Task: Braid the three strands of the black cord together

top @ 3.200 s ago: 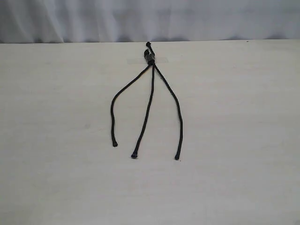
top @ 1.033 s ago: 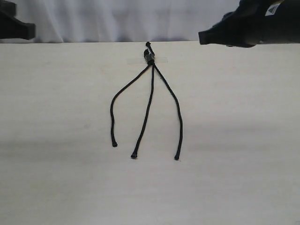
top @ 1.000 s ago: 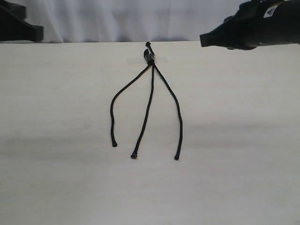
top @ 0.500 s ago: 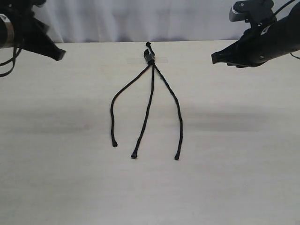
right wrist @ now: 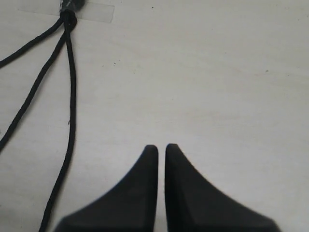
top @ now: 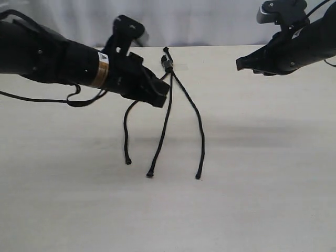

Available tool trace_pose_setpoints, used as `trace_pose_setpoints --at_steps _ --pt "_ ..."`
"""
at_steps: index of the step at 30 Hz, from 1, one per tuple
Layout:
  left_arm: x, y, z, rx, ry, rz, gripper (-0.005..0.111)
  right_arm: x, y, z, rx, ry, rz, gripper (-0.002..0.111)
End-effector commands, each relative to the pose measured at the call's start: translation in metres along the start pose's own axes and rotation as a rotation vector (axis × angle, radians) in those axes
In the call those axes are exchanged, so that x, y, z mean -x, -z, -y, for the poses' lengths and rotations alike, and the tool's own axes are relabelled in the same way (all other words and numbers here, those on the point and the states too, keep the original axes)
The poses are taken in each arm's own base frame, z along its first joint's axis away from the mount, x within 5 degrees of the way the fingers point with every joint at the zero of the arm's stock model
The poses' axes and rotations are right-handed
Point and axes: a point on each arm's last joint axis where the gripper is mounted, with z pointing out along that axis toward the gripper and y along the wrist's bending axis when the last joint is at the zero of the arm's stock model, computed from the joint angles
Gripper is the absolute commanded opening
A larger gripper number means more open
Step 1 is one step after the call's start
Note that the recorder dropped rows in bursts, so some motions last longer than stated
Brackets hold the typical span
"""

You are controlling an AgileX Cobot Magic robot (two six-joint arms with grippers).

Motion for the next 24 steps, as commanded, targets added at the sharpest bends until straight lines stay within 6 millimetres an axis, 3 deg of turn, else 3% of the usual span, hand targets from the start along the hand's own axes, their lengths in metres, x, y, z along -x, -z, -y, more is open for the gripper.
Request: trace_pose_setpoints --at_steps 1,5,8,11,12,14,18,20,24 --pt "0.008 -0.014 0.031 -0.043 -0.266 0.002 0.0 0.002 0.002 0.001 -0.001 0.003 0.013 0.005" --pt "0.016 -0.022 0.043 0.236 -0.572 -0.024 0.0 0.003 0.002 0.001 -0.002 0.003 0.016 0.005" --pt "0.025 -0.018 0.048 0.601 -0.808 -0.105 0.0 0.003 0.002 0.001 -0.002 0.003 0.019 0.005" --pt "0.047 0.005 0.039 1.034 -0.704 -0.083 0.0 0.004 0.002 0.001 -0.004 0.003 0.029 0.005" --pt "0.051 0.011 0.033 1.087 -0.607 -0.104 0.0 0.004 0.002 0.001 -0.005 0.003 0.031 0.005" --pt "0.054 0.018 0.018 1.025 -0.428 -0.216 0.0 0.004 0.002 0.002 -0.005 0.003 0.034 0.005" --pt "0.041 0.01 0.001 0.541 -0.068 -0.4 0.0 0.004 0.002 0.002 -0.005 0.003 0.034 0.005" --pt "0.036 0.005 -0.003 0.357 0.021 -0.387 0.0 0.004 0.002 0.002 -0.005 0.003 0.034 0.005" --pt "0.021 -0.017 -0.004 0.229 0.095 -0.411 0.002 0.003 0.002 0.001 -0.004 0.003 0.025 0.005"
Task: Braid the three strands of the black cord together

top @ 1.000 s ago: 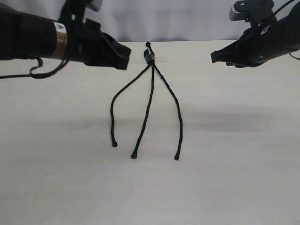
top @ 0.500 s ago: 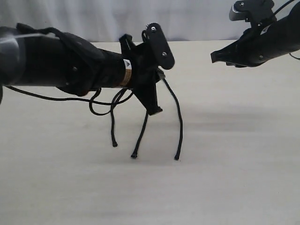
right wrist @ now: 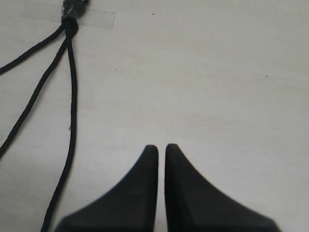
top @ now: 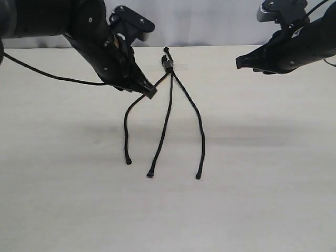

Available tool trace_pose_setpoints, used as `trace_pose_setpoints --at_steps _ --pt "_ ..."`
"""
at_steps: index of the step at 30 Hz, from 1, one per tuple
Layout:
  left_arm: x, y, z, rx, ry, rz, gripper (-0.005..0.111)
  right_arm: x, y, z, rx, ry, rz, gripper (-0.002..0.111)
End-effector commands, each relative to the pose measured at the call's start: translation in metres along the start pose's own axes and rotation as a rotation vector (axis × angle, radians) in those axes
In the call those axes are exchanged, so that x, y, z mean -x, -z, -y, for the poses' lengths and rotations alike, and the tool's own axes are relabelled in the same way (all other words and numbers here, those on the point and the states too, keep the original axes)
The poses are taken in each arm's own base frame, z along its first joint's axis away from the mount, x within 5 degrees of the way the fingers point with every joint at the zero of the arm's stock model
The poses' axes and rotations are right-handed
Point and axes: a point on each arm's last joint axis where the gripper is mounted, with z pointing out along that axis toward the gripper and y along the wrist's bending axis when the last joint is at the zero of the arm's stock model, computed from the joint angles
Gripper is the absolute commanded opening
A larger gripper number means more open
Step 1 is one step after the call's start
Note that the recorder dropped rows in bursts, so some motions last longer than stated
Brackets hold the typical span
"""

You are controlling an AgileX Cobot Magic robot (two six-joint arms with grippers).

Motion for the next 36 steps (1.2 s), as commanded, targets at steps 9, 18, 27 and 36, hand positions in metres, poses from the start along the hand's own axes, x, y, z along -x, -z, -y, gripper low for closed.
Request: trace_pose_setpoints --at_steps 9,18,27,36 --pt "-0.014 -0.086 0.038 -0.213 0.039 -0.092 0.049 0.002 0.002 0.001 -0.002 0.005 0.009 0.005" --pt "-0.021 -0.11 0.061 -0.221 -0.043 -0.106 0.051 0.002 0.002 0.001 -0.003 0.005 0.012 0.005" --pt "-0.031 -0.121 0.071 -0.222 -0.183 -0.165 0.029 0.003 0.002 0.001 -0.004 0.005 0.016 0.005" --pt "-0.017 -0.107 0.067 -0.218 -0.198 -0.144 0.0 0.003 0.002 0.001 -0.004 0.005 0.02 0.005"
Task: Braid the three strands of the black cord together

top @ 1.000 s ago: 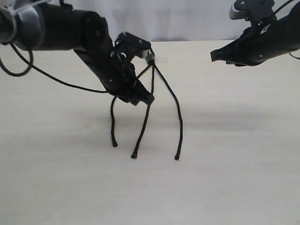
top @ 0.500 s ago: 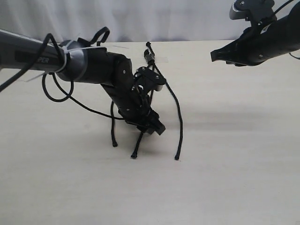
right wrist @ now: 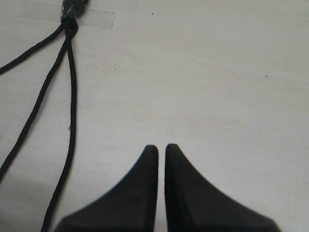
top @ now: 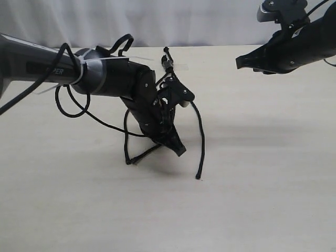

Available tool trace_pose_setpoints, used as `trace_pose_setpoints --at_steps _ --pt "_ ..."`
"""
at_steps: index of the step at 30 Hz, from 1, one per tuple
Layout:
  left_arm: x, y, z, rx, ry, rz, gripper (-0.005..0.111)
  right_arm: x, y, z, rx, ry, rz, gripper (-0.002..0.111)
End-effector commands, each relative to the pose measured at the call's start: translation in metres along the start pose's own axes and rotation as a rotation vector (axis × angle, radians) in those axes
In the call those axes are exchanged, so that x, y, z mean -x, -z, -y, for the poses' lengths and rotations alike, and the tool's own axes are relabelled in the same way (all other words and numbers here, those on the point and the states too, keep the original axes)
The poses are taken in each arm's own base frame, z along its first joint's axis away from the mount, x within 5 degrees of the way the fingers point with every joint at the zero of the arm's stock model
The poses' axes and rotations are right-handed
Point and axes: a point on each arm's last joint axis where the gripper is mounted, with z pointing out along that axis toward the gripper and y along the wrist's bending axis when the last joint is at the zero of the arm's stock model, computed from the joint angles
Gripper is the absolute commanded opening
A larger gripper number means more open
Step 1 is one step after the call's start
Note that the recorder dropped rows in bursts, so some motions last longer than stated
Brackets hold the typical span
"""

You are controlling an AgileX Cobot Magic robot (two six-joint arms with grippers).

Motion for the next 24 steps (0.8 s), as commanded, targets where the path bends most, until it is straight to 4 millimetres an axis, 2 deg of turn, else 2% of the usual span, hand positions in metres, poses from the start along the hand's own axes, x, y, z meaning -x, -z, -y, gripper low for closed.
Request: trace_pose_setpoints --at_steps 1,3,6,9,11,12,14,16,19,21,24 --pt "0.009 0.016 -0.004 -0.013 -0.002 -0.019 0.0 0.003 0.002 0.001 -0.004 0.005 0.02 0.005" --pt "0.018 0.036 -0.012 0.009 -0.015 0.006 0.0 0.003 0.002 0.001 -0.004 0.005 0.02 0.005" --pt "0.022 0.071 -0.039 0.092 0.029 0.063 0.0 0.003 0.002 0.001 -0.004 0.005 0.02 0.005" --pt "0.011 0.096 -0.074 0.142 0.111 0.078 0.0 0.003 0.002 0.001 -0.004 0.005 0.02 0.005" --pt "0.0 0.104 -0.097 0.161 0.169 0.068 0.0 0.003 0.002 0.001 -0.005 0.005 0.022 0.005" --pt "-0.012 0.104 -0.116 0.168 0.228 0.053 0.0 0.003 0.002 0.002 -0.005 0.005 0.024 0.005" --pt "-0.032 0.091 -0.134 0.176 0.29 0.04 0.0 0.003 0.002 0.002 -0.005 0.005 0.024 0.005" --pt "-0.047 0.074 -0.141 0.182 0.317 0.025 0.0 0.003 0.002 0.002 -0.005 0.005 0.024 0.005" --pt "-0.055 0.055 -0.139 0.162 0.329 -0.009 0.0 0.003 0.002 0.002 -0.005 0.005 0.024 0.005" --pt "-0.058 0.033 -0.135 0.133 0.339 -0.045 0.0 0.003 0.002 0.002 -0.005 0.005 0.024 0.005" --pt "-0.06 0.014 -0.125 0.09 0.35 -0.083 0.0 0.003 0.002 0.002 -0.005 0.005 0.024 0.005"
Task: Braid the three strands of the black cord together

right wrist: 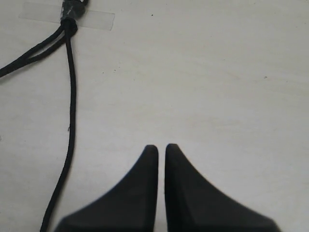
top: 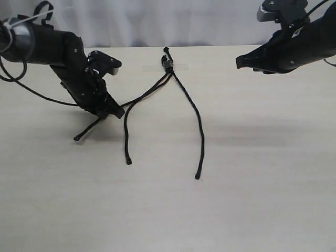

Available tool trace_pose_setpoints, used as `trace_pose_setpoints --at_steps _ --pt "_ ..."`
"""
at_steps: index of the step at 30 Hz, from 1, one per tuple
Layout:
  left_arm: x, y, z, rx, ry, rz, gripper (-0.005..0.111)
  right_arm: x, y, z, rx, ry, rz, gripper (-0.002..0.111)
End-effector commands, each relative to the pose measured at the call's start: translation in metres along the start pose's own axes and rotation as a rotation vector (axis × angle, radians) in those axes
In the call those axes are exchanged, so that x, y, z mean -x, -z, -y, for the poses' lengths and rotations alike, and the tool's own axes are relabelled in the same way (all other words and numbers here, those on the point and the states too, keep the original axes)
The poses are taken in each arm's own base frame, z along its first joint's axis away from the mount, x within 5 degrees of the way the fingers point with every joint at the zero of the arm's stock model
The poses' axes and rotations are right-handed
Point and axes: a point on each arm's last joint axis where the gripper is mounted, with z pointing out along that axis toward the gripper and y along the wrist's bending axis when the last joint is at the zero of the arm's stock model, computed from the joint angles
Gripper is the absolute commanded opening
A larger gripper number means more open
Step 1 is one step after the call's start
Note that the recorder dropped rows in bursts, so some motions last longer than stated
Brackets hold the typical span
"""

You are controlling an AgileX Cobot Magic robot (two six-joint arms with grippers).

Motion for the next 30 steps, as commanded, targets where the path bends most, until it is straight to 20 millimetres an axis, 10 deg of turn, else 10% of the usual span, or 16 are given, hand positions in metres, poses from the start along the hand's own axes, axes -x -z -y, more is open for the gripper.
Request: trace_pose_setpoints --at_steps 1,11,21,30 --pt "-0.002 -0.017 0.021 -0.046 0.005 -0.035 0.0 0.003 0.002 0.001 -0.004 0.005 0.02 0.005" --pt "0.003 -0.014 0.129 -0.093 -0.28 -0.05 0.0 0.003 0.002 0.001 -0.005 0.005 0.022 0.005" --pt "0.019 0.045 0.07 -0.028 -0.144 0.088 0.0 0.003 0.002 0.001 -0.004 0.005 0.02 0.005" --pt "0.0 0.046 0.011 -0.016 0.042 0.069 0.0 0.003 0.002 0.001 0.004 -0.016 0.019 0.005"
